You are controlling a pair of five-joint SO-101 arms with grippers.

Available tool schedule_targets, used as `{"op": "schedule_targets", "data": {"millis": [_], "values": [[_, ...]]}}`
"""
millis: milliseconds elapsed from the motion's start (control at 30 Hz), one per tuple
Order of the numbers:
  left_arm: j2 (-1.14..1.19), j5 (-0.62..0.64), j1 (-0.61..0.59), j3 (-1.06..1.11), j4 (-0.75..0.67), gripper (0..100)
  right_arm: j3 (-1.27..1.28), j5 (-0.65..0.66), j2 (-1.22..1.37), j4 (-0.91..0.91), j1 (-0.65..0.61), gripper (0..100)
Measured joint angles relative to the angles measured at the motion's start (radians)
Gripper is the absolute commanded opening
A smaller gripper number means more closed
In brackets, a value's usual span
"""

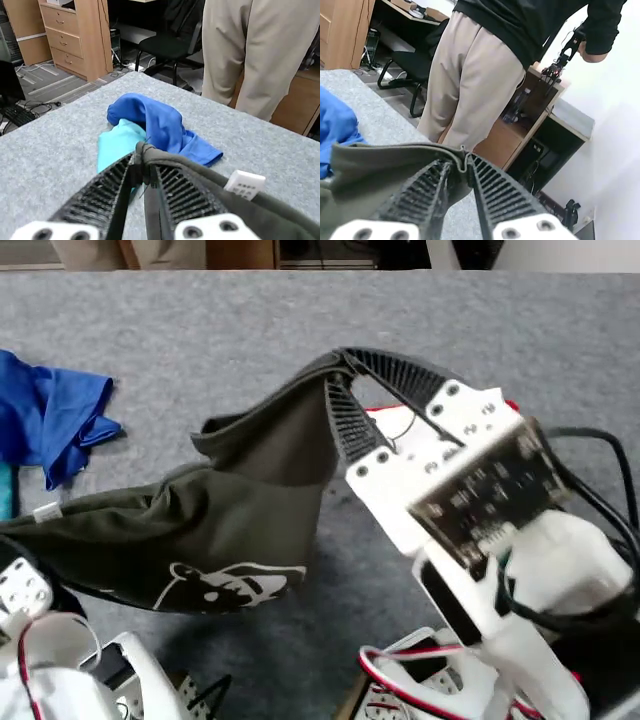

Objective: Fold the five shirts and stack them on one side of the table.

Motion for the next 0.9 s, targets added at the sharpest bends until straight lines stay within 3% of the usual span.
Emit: {"op": "schedule_targets", "data": {"millis": [200,367,633,900], "values": [[0.0,0.046,0.0,-0.11,0.129,2,-0.11,0.0,0.002,-0.066,-0.064,0.3],[0.0,0.064,0.0,-0.124,0.135,2,-0.183,0.037,-0.002,-0.184,-0.068,0.2],[0.075,0.064,0.0,-0.11,-0.054,2,-0.33,0.083,0.121,-0.42,-0.068,0.2],[0.358,0.037,0.006,-0.109,-0.098,2,-0.543,0.121,0.336,-0.493,-0.069,0.2]]}}
